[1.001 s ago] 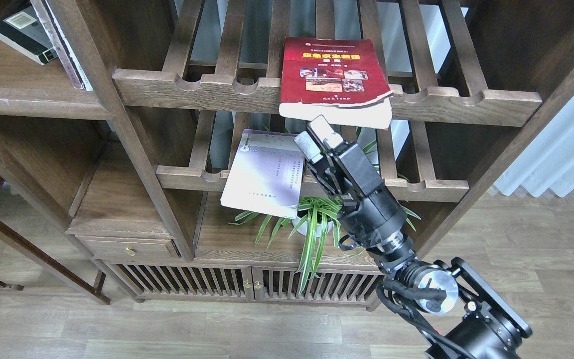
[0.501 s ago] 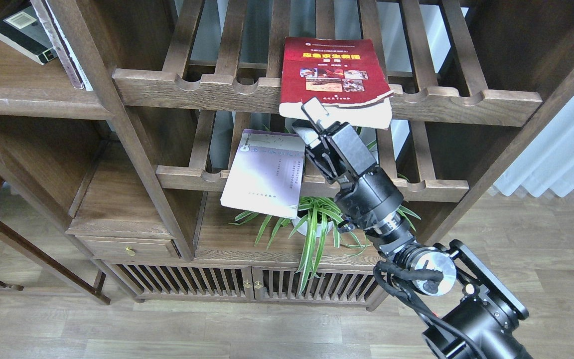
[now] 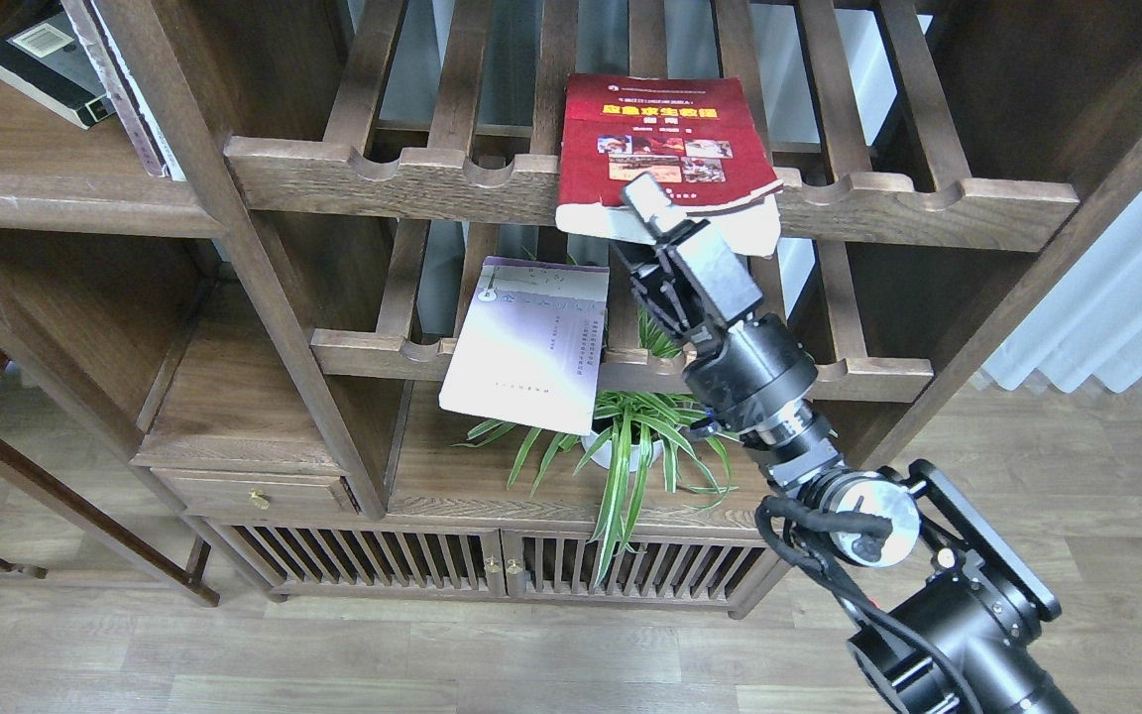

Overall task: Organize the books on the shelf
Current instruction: 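Grasp the bottom of the red book with the right gripper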

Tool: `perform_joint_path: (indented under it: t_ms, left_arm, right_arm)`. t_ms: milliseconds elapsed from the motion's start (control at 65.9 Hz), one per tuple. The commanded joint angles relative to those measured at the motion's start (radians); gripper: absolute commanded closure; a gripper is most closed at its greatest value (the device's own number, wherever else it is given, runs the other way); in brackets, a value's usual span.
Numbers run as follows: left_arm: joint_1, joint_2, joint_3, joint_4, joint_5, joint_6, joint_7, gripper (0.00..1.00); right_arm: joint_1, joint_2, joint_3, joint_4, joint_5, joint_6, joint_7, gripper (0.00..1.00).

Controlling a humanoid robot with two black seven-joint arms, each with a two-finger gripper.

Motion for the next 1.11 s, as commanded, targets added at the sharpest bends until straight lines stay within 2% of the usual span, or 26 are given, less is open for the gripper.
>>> perform_joint_path:
  t_ms: [0,228,334,425,486,607,652,925,1092]
  left_arm:
    - [-0.002,0.000,0.000,-0.001,0.000,0.000,0.000,0.00]
    - [-0.001,0.000,0.000,0.002,0.000,0.000,-0.001,0.00]
    - [-0.002,-0.001,0.000,0.003,-0.001,0.000,-0.003,0.00]
    - [-0.002,-0.001,-0.001,0.003,-0.001,0.000,-0.005,0.00]
    - [-0.001,0.000,-0.001,0.003,-0.004,0.000,-0.005,0.00]
    - [-0.001,0.000,-0.001,0.006,-0.020,0.000,0.000,0.00]
    - [-0.001,0.000,-0.001,0.011,-0.020,0.000,0.000,0.00]
    - [0.001,0.000,-0.001,0.011,-0.021,0.000,-0.001,0.00]
    - [0.001,0.000,-0.003,0.012,-0.021,0.000,-0.001,0.00]
  right_arm:
    - [-0.001,0.000,0.016,0.000,0.003,0.003,0.001,0.06]
    - [-0.011,0.000,0.025,0.000,0.006,0.014,0.004,0.16]
    - [-0.016,0.001,0.025,0.000,0.008,0.026,0.006,0.27]
    - [-0.021,0.001,0.026,0.000,0.008,0.031,0.006,0.32]
    - [-0.024,0.001,0.028,0.000,0.008,0.029,0.006,0.40]
    - [-0.034,0.001,0.028,0.000,0.008,0.026,0.009,0.46]
    - [-0.043,0.000,0.031,0.000,0.008,0.027,0.015,0.53]
    - [-0.051,-0.002,0.031,0.001,0.008,0.038,0.016,0.67]
    - [-0.068,-0.003,0.028,0.003,0.008,0.093,0.015,0.80]
